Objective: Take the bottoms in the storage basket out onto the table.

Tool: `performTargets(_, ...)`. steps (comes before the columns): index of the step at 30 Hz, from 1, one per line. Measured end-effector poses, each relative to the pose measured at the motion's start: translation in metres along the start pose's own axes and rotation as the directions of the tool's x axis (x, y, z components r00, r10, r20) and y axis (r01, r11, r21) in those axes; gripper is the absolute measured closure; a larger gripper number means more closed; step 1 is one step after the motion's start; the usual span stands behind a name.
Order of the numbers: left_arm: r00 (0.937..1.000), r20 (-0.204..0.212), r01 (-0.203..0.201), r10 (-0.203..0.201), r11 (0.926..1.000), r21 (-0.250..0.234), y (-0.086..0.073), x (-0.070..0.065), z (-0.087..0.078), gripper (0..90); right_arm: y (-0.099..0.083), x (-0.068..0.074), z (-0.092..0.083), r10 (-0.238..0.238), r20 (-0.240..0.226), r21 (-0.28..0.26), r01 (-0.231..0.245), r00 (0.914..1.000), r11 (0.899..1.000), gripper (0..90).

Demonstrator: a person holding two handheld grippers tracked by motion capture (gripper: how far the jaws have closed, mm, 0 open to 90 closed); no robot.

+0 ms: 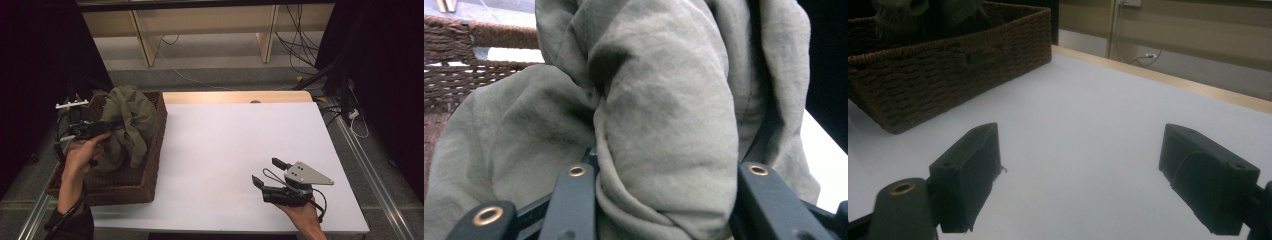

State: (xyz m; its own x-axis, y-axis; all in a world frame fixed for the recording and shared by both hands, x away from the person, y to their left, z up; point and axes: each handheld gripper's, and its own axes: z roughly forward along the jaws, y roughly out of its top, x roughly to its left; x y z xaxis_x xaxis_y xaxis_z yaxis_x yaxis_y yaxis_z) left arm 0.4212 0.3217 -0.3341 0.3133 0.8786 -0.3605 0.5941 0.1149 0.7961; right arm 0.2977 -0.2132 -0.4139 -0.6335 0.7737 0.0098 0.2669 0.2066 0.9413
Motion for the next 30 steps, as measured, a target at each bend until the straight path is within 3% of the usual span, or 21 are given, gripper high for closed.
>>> performTargets(13,0.9992,0.040,-0.008,0.009,0.9996,-0.027,0.004,-0.009,-0.005,59.6,0.000,0.000,0.000,0.002,0.001,0.002,-0.002,1.0000,1.000,17.8)
performTargets(30,0.9923,0.117,-0.033,0.039,0.9982,-0.050,0.008,-0.029,-0.008,59.6,0.000,0.000,0.000,0.001,0.001,0.001,-0.001,1.0000,1.000,17.9)
